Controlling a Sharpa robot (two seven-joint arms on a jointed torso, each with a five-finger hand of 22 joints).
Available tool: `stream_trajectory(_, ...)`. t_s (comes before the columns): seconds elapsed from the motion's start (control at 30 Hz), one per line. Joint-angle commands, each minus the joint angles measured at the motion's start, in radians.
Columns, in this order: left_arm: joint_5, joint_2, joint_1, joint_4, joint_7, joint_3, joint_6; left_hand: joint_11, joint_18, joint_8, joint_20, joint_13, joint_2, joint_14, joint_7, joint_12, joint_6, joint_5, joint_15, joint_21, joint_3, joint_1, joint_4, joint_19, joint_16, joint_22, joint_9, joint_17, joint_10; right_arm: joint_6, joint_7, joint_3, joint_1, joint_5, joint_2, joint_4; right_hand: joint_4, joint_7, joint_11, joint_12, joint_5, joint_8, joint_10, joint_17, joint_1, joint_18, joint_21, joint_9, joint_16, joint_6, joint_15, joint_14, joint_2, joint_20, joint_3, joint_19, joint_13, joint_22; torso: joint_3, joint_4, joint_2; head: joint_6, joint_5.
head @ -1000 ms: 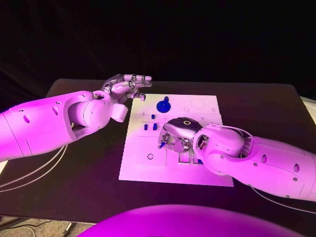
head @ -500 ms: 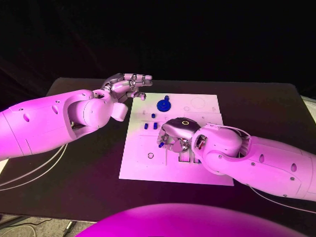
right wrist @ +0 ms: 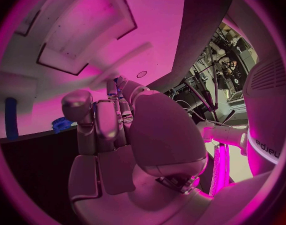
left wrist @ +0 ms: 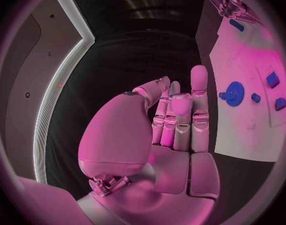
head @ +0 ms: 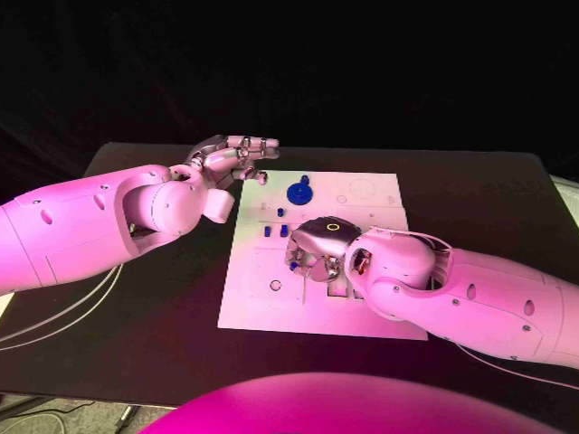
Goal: Assemble the parts on the task board
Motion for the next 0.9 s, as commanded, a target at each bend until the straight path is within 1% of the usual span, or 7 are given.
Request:
stream_trajectory(0.03, -0.002, 0.0, 0.001, 0.005, -0.002, 0.001, 0.023, 0.0, 0.017, -0.001, -0.002, 0.002, 0.003, -0.009, 0.0, 0.004, -0.005, 0.006, 0.001, -0.003, -0.002, -0.003, -0.003, -0.008, -0.007, -0.001, -0.002, -0.002, -0.007, 0.05, -0.029, -0.004, -0.004, -0.023, 0.001, -0.007, 0.004, 0.007, 0.01, -0.003, 0.01, -0.007, -0.037, -0.006, -0.017, -0.01, -0.012, -0.012, -0.009, -0.029, 0.012, 0.042, -0.012, 0.007, -0.006, -0.008, -0.002, -0.012, 0.0, 0.0001, 0.001, 0.0, 0.0)
stream_trajectory(0.13, -0.002, -0.001, 0.001, 0.006, -0.004, 0.001, 0.023, 0.0, 0.017, -0.001, -0.002, 0.001, 0.003, -0.01, 0.0, 0.004, -0.006, 0.006, 0.001, -0.004, -0.002, -0.003, -0.003, -0.008, -0.008, -0.001, -0.002, -0.004, -0.008, 0.043, -0.032, -0.005, -0.004, -0.023, 0.001, -0.008, 0.002, 0.015, 0.024, -0.002, 0.015, -0.007, -0.114, -0.025, -0.033, -0.003, -0.041, -0.024, -0.03, -0.074, 0.023, 0.032, -0.027, 0.019, -0.016, -0.026, -0.002, -0.05, 0.0, 0.0, -0.001, 0.0, 0.0)
stream_trajectory(0.3, -0.002, -0.002, 0.001, 0.006, -0.007, 0.001, 0.024, 0.0, 0.017, -0.001, -0.002, 0.001, 0.003, -0.01, 0.0, 0.004, -0.006, 0.006, 0.001, -0.004, -0.002, -0.003, -0.003, -0.008, -0.008, -0.001, -0.002, -0.004, -0.008, 0.02, -0.031, -0.006, -0.004, -0.023, -0.005, -0.006, -0.008, 0.009, 0.036, 0.002, 0.016, -0.006, -0.184, -0.041, -0.042, 0.004, -0.07, -0.037, -0.047, -0.118, 0.031, 0.02, -0.034, 0.032, -0.039, -0.044, 0.0, -0.086, 0.0009, -0.0004, 0.0, 0.0, 0.0)
stream_trajectory(0.5, -0.002, -0.002, 0.001, 0.005, -0.009, 0.001, 0.026, 0.001, 0.017, -0.001, -0.002, 0.001, 0.003, -0.011, 0.0, 0.004, -0.007, 0.006, 0.002, -0.004, -0.002, -0.002, -0.004, -0.008, -0.009, -0.001, -0.002, -0.006, -0.01, -0.034, -0.027, -0.006, -0.004, -0.023, -0.023, 0.008, -0.009, 0.005, 0.038, 0.01, 0.014, -0.006, -0.196, -0.044, -0.052, 0.006, -0.076, -0.041, -0.049, -0.131, 0.032, 0.016, -0.041, 0.036, -0.06, -0.048, 0.002, -0.093, 0.0015, -0.0008, 0.0, 0.0, 0.0)
stream_trajectory(0.6, -0.002, -0.002, 0.001, 0.004, -0.01, 0.001, 0.028, 0.001, 0.017, -0.001, -0.001, 0.001, 0.003, -0.012, 0.001, 0.005, -0.008, 0.006, 0.002, -0.004, -0.002, -0.002, -0.004, -0.008, -0.009, -0.002, -0.002, -0.008, -0.011, -0.069, -0.023, -0.005, -0.003, -0.021, -0.046, 0.028, -0.01, 0.004, 0.038, 0.012, 0.015, -0.005, -0.197, -0.045, -0.052, 0.006, -0.076, -0.041, -0.049, -0.132, 0.032, 0.016, -0.041, 0.037, -0.063, -0.048, 0.002, -0.093, 0.0015, -0.0012, -0.001, 0.0, -0.002)
stream_trajectory(0.77, -0.002, -0.003, 0.001, 0.003, -0.012, 0.001, 0.031, 0.001, 0.017, -0.001, -0.001, 0.001, 0.003, -0.012, 0.001, 0.005, -0.008, 0.006, 0.002, -0.004, -0.002, -0.002, -0.004, -0.008, -0.009, -0.002, -0.002, -0.008, -0.011, -0.109, -0.025, 0.008, 0.001, -0.013, -0.096, 0.071, -0.013, 0.003, 0.037, 0.018, 0.017, -0.003, -0.194, -0.047, -0.051, 0.007, -0.077, -0.041, -0.051, -0.131, 0.032, 0.015, -0.042, 0.037, -0.069, -0.048, 0.003, -0.094, 0.0016, -0.0022, 0.0, 0.004, -0.004)
stream_trajectory(0.9, -0.001, -0.004, 0.001, 0.002, -0.013, 0.001, 0.033, 0.001, 0.017, -0.001, -0.001, 0.001, 0.003, -0.013, 0.001, 0.005, -0.009, 0.006, 0.002, -0.005, -0.002, -0.002, -0.005, -0.009, -0.01, -0.002, -0.002, -0.01, -0.012, -0.126, -0.037, 0.023, 0.017, -0.007, -0.146, 0.104, -0.014, 0.0, 0.037, 0.023, 0.019, -0.003, -0.191, -0.049, -0.052, 0.007, -0.078, -0.041, -0.052, -0.13, 0.033, 0.015, -0.044, 0.036, -0.076, -0.048, 0.004, -0.095, 0.0014, -0.0022, 0.0, 0.009, -0.009)
